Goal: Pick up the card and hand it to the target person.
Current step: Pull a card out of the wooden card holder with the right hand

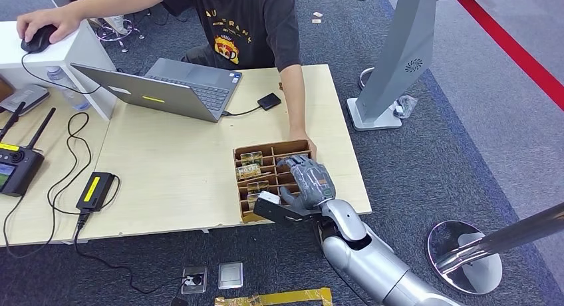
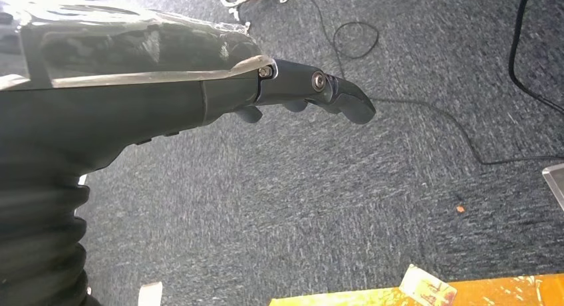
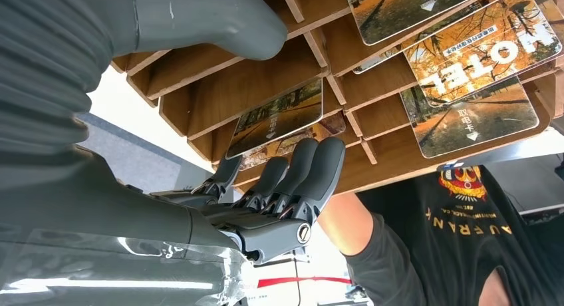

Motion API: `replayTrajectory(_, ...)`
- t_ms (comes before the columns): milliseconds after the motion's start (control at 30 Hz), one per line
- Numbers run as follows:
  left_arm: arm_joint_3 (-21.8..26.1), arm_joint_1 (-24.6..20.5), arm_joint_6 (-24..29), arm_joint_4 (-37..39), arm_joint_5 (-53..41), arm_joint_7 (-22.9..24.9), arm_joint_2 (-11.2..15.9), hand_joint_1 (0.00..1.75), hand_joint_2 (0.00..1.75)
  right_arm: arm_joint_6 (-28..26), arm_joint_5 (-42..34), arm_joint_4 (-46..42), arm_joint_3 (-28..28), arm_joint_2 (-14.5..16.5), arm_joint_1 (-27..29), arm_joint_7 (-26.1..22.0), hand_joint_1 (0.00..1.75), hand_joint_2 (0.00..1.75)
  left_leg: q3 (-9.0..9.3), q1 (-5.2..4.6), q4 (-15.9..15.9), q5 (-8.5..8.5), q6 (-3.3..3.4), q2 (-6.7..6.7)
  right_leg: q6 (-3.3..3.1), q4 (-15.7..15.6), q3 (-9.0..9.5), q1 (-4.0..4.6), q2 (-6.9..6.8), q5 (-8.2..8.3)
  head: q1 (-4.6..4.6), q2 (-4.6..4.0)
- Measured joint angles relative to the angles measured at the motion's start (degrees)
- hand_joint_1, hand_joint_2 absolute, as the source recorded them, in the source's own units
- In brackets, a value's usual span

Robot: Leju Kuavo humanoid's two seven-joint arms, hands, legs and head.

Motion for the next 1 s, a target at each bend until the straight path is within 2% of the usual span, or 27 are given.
replayTrajectory(300, -0.46, 0.01, -0.03, 0.00, 0.01, 0.00, 0.00, 0.00, 1.75, -0.11, -0.38, 0.88, -0.03, -0.03, -0.54, 0.51, 0.86, 1.75, 0.00, 0.00, 0.00, 0.00, 0.00, 0.00, 0.00, 0.00, 0.00, 0.00, 0.00, 0.00, -0.01, 0.00)
replayTrajectory(533, -0.52, 0.01, -0.10, 0.00, 0.02, 0.00, 0.00, 0.00, 1.75, -0.86, -0.36, 1.95, -0.13, -0.42, -1.17, 1.43, 1.06, 1.75, 0.01, 0.00, 0.00, 0.00, 0.00, 0.00, 0.00, 0.00, 0.00, 0.00, 0.00, 0.00, 0.00, 0.00)
replayTrajectory(1000, -0.55, 0.01, -0.15, 0.00, 0.54, 0.09, 0.02, 0.00, 1.75, -2.28, 0.17, 3.52, -0.66, -1.04, -2.03, 1.31, 1.28, 1.75, 0.00, 0.00, 0.00, 0.00, 0.00, 0.00, 0.00, 0.00, 0.00, 0.00, 0.00, 0.00, -0.02, 0.00)
